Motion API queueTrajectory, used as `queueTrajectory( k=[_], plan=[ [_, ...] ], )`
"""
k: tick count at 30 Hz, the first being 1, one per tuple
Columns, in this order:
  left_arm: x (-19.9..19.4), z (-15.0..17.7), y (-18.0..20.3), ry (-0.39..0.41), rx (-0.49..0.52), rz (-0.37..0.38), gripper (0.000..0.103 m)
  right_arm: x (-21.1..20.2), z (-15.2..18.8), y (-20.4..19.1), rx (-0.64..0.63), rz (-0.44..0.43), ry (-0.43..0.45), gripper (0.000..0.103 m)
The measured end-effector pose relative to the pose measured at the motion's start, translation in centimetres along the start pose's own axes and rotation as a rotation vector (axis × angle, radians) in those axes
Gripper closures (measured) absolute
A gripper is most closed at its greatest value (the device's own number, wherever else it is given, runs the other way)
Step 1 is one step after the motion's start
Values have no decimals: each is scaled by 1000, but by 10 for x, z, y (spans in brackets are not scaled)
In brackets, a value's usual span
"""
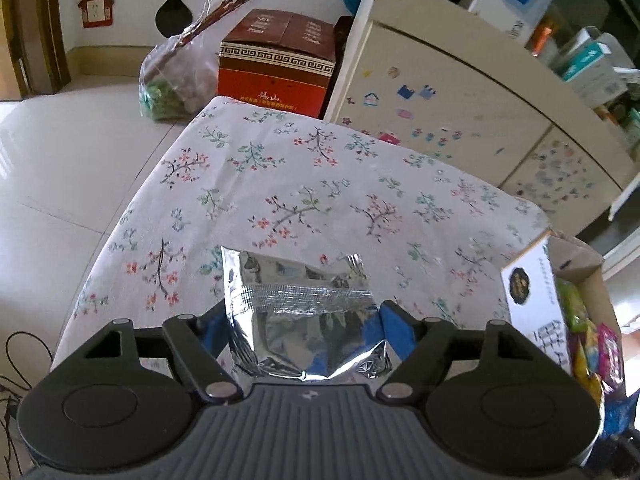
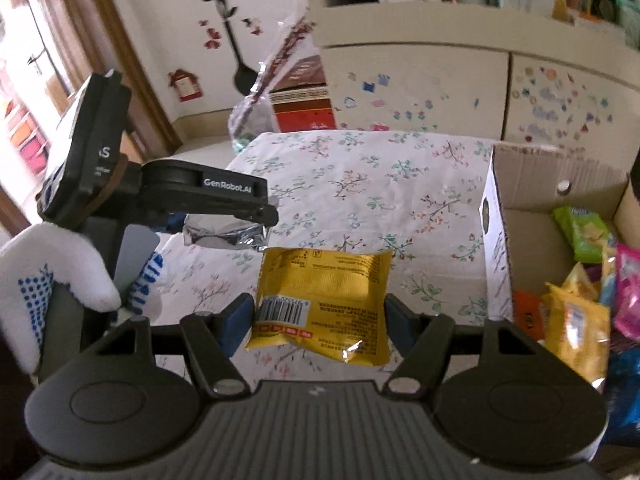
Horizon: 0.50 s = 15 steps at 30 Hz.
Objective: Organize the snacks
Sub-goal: 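Lift and carry the foil packet over the box while the right carries the yellow packet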
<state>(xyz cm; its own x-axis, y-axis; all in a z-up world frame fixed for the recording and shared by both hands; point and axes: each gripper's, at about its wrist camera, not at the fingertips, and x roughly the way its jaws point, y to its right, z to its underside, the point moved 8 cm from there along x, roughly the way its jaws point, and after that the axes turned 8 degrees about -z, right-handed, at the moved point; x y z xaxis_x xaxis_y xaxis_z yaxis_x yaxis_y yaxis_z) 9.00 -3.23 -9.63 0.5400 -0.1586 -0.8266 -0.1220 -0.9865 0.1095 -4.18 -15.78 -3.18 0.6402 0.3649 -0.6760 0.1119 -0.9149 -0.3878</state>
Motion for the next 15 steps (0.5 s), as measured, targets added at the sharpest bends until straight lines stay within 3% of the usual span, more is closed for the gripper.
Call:
queueTrajectory(
  k=[8, 15],
  plan=[
    [-13, 30, 14, 2, 40, -10, 22, -15, -7, 11, 68, -22, 64, 33],
    [-17, 33, 25, 24, 61, -12, 22, -14, -12, 21, 98, 4, 78, 33]
  ],
)
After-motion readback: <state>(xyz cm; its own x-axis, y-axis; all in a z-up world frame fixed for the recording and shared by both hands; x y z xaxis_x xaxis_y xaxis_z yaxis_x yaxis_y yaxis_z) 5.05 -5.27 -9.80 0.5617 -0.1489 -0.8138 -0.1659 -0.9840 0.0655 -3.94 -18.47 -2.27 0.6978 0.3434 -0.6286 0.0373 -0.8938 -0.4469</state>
